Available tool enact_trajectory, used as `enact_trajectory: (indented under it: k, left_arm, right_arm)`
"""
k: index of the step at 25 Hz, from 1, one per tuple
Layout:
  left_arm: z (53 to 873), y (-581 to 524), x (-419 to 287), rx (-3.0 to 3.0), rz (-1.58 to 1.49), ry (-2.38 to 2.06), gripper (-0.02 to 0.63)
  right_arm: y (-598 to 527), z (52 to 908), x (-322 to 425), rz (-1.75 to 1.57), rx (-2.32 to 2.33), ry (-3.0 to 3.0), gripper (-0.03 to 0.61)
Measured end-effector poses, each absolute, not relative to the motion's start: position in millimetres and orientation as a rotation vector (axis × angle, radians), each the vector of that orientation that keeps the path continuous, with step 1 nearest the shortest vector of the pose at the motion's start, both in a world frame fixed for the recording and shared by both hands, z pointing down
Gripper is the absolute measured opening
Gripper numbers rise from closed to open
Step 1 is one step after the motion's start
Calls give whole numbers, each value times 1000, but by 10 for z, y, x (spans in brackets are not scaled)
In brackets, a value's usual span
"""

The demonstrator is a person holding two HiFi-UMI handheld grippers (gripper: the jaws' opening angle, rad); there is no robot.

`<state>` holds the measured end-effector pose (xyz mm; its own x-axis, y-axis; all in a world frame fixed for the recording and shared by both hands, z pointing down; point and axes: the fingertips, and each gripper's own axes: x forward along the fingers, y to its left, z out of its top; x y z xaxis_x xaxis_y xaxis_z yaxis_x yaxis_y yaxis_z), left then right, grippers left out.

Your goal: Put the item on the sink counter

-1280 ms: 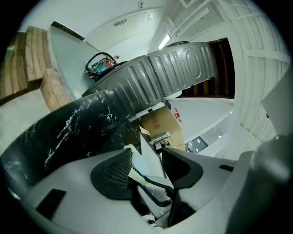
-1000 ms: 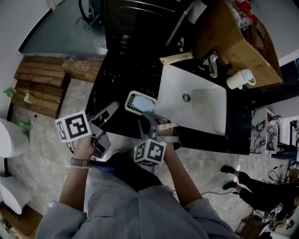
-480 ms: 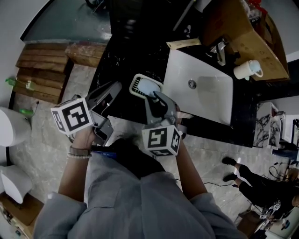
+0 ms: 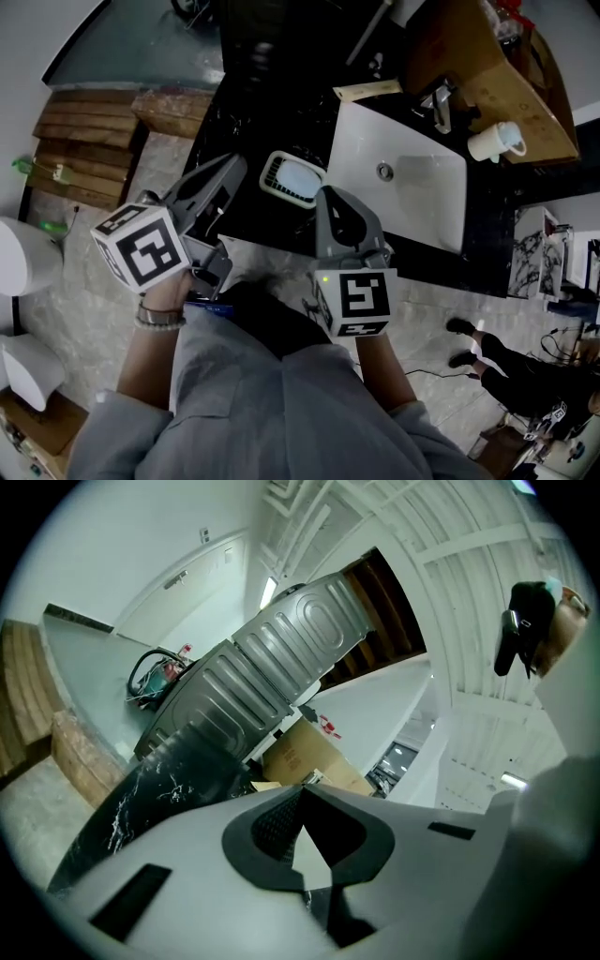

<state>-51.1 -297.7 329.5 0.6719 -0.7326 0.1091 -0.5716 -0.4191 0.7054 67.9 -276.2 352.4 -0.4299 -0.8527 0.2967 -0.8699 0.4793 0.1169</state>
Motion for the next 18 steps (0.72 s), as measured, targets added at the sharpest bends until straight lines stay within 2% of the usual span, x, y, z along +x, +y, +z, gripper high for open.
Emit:
enact_trajectory:
  k: [9, 18]
  left_arm:
    - [2977, -2847, -337, 2311, -185, -1029, 5]
    - [2751, -2722, -294, 2343, -217, -1002, 5]
  right_arm:
    - [-2666, 3065, 807, 76, 1576, -2474, -3]
    - [-2606, 2706, 843, 35, 1623, -2526, -3]
